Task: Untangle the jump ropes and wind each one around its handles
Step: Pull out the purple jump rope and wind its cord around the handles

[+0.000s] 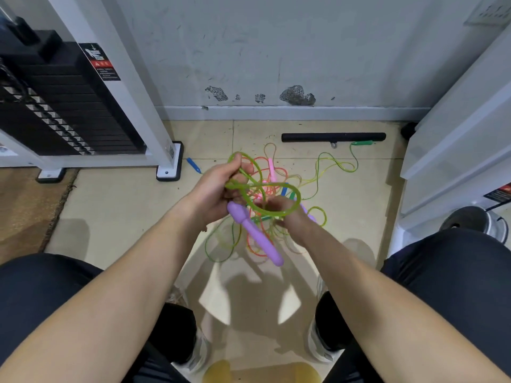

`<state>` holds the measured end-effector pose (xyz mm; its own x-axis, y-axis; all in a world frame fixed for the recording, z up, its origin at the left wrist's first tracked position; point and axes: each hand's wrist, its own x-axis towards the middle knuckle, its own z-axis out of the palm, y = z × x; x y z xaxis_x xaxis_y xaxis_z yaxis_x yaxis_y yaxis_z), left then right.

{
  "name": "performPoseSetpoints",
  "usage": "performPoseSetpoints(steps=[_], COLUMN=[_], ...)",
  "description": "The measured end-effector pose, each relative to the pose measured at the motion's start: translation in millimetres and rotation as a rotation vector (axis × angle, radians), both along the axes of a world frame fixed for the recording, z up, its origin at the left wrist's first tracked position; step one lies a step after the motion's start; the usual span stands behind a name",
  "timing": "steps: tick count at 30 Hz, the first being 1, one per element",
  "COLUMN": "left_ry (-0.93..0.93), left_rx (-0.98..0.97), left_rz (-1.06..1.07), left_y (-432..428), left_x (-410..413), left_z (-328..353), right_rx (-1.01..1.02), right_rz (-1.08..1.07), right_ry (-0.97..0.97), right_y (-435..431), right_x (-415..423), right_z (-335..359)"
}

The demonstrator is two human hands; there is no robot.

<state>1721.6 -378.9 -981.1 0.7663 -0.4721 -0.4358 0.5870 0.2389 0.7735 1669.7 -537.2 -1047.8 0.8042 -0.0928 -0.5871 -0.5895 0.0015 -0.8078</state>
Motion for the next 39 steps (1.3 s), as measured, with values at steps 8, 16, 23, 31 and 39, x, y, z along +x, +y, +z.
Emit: performPoseSetpoints(steps=[8, 16, 23, 31, 39], left_ry=[0.078, -0.144, -0.358, -0.555, -0.492], left_rx=[-0.204, 0.656, 0.713, 0.708, 0.599], left_rz=[0.292, 0.33, -0.266, -0.302, -0.139], left_y=[36, 61, 22, -23, -26], left_x=[37, 42, -5, -18, -16], left_z=[14, -41, -59, -56, -45], right_rx=[-0.256, -0.207, 0.276, 0.621, 0.731], right_rz=[0.42, 0.06, -0.08, -0.12, -0.164], right_ry=[0.035, 0.009, -0.22, -0.22, -0.206], right_y=[-1, -28, -16, -6, -5], right_x=[-29, -7, 42, 56, 51], right_z=[-29, -21, 68, 101, 107])
